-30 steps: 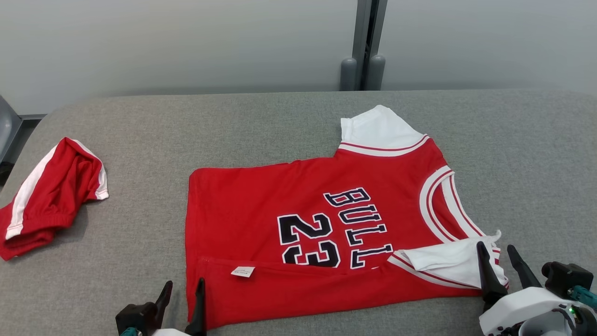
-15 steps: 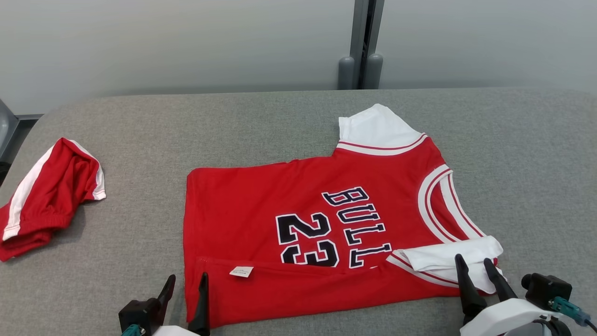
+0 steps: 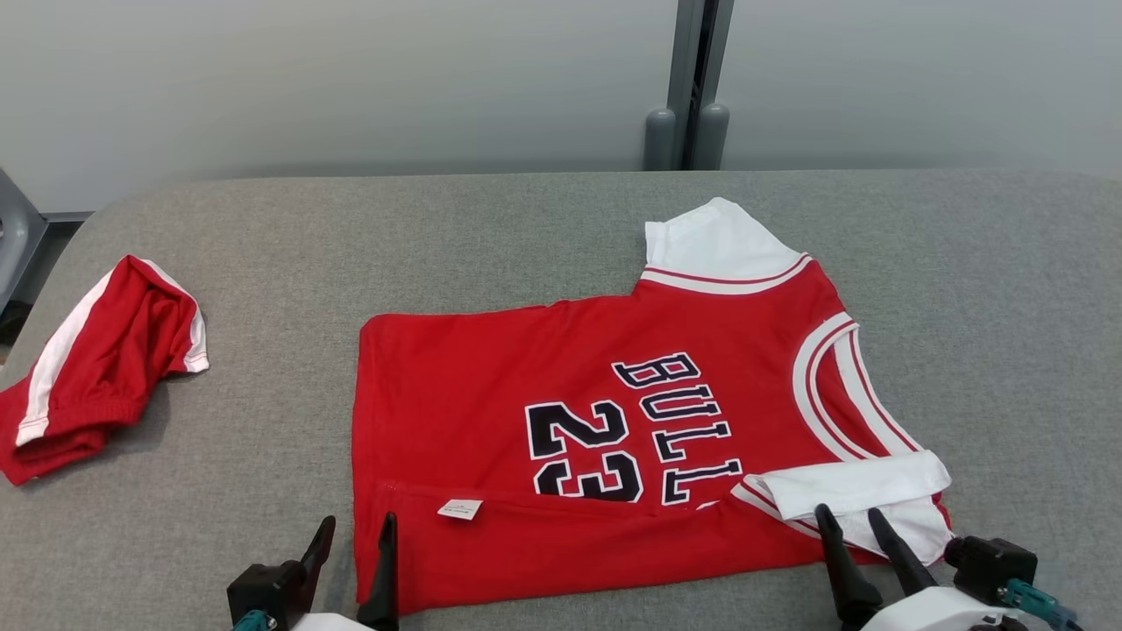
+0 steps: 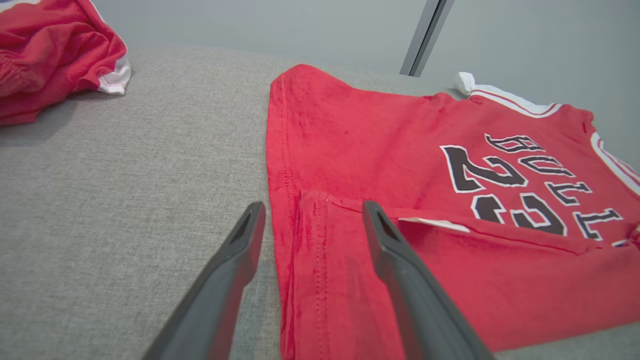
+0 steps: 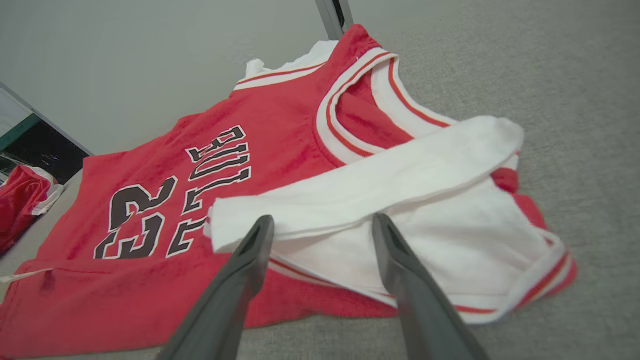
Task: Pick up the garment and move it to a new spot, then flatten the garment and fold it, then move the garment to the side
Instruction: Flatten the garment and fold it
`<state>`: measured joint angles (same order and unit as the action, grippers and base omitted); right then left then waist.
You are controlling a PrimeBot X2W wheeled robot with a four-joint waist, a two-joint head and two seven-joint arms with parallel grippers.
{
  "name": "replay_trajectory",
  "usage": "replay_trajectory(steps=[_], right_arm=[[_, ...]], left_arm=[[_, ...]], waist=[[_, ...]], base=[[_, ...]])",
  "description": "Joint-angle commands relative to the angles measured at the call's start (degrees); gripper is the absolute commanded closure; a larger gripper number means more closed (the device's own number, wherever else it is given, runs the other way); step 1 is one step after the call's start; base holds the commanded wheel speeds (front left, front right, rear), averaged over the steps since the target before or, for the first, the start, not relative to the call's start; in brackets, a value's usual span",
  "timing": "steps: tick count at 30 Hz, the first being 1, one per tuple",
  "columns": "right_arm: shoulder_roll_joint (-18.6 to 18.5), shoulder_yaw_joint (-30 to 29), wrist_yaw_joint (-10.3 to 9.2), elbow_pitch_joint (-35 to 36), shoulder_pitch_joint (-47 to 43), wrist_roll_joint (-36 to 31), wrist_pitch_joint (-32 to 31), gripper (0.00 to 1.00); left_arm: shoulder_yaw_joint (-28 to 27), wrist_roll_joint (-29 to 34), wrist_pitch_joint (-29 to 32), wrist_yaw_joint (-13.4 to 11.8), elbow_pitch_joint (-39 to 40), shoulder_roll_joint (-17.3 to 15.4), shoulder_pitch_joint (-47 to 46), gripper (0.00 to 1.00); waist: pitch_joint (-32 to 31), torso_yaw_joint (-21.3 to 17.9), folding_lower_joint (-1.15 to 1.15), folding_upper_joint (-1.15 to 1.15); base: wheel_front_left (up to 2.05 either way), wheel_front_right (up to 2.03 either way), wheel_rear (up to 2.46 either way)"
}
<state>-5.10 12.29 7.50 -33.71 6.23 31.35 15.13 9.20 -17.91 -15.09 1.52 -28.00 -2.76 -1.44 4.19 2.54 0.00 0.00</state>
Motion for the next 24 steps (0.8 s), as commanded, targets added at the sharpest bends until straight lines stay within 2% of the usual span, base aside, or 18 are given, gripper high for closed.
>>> replay_trajectory(steps=[1, 7, 13, 16, 21, 24], right_arm=[[-0.2, 1.0, -0.02, 1.0, -0.7, 0.1, 0.0, 0.01], [-0.4, 6.1, -0.02, 3.0, -0.8, 0.6, 0.0, 0.01], [-0.8, 7.7, -0.02, 3.4, -0.6, 0.7, 0.0, 0.02], [-0.5, 7.7, -0.02, 3.9, -0.1, 1.2, 0.0, 0.08], [-0.3, 7.0, -0.02, 4.7, -0.1, 1.5, 0.0, 0.27], [-0.3, 5.9, -0.02, 4.4, -0.3, 1.7, 0.0, 0.29]], left_arm=[[0.0, -0.1, -0.1, 0.2, 0.3, -0.3, 0.0, 0.0], [0.4, -0.4, -0.1, 0.4, 0.4, -0.3, -0.1, 0.0], [0.6, -0.7, -0.1, 0.1, 0.4, -0.3, 0.2, 0.0], [0.5, -0.7, -0.1, 0.1, 0.4, -0.3, 0.3, 0.0], [0.5, -0.9, -0.1, 0.1, 0.5, -0.3, 0.3, 0.0], [0.5, -1.0, -0.1, 0.1, 0.5, -0.3, 0.2, 0.0]], waist=[[0.0, -0.1, 0.0, 0.0], [-0.1, 0.0, 0.0, 0.0], [-0.2, 0.4, 0.0, 0.0], [0.0, 0.6, 0.0, 0.0], [0.3, 0.7, 0.0, 0.0], [0.4, 0.6, 0.0, 0.0]], base=[[0.0, 0.0, 0.0], [0.0, 0.0, 0.0], [0.0, 0.0, 0.0], [0.0, 0.0, 0.0], [0.0, 0.0, 0.0], [0.0, 0.0, 0.0]])
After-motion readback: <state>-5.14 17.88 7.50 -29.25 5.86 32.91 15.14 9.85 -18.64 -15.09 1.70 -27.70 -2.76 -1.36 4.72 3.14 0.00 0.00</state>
